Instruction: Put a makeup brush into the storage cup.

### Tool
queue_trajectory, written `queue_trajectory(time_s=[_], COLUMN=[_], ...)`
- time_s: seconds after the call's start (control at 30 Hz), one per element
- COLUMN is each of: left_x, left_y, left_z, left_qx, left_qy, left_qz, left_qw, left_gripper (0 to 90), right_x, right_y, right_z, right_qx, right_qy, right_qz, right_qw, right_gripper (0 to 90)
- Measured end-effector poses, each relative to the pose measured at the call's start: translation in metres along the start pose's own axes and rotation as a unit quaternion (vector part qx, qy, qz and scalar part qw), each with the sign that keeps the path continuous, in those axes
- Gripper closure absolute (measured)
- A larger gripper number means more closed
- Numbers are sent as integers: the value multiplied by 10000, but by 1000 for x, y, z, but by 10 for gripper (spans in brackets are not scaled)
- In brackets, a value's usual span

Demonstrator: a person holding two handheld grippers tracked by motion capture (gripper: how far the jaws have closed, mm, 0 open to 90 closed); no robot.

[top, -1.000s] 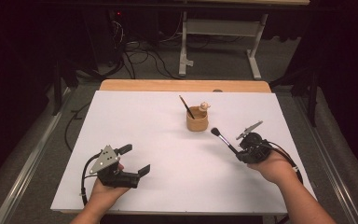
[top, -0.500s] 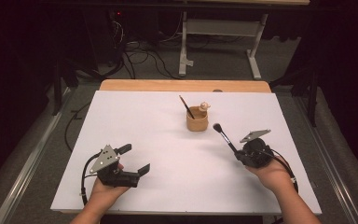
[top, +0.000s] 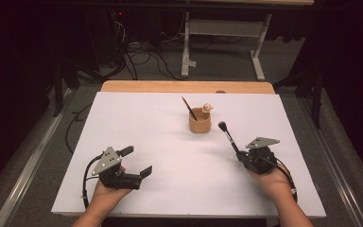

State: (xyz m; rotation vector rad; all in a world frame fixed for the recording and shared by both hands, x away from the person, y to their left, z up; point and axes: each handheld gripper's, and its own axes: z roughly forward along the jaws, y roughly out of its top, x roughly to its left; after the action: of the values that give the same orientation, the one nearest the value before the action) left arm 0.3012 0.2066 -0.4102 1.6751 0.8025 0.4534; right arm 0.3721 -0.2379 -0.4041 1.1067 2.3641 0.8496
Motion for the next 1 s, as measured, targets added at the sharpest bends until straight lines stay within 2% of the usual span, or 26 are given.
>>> queue_trajectory(time_s=[0.17, 0.27, 0.6, 0.7, 1.0], left_x=[2, 2, 5, 5, 5], left_y=[-1, -1, -4, -4, -6], left_z=[1, 1, 2, 3, 5], left_qx=[-31, -25, 27, 34, 97], left_qy=[3, 6, 39, 44, 53], left_qz=[-131, -129, -153, -165, -158], left_qw=[9999, 9999, 9999, 9998, 9998], left_gripper=[6, 6, 6, 6, 6], right_x=[2, 2, 3, 5, 13], right_y=[-1, -2, -12, -16, -20], right_z=[5, 6, 6, 5, 2], right_qx=[-84, -245, -733, -862, -1157], right_qy=[-14, -16, 74, 5, -45], right_qz=[-72, -56, 272, 149, 114], right_qw=[9999, 9997, 9969, 9962, 9932], right_gripper=[817, 817, 817, 817, 817])
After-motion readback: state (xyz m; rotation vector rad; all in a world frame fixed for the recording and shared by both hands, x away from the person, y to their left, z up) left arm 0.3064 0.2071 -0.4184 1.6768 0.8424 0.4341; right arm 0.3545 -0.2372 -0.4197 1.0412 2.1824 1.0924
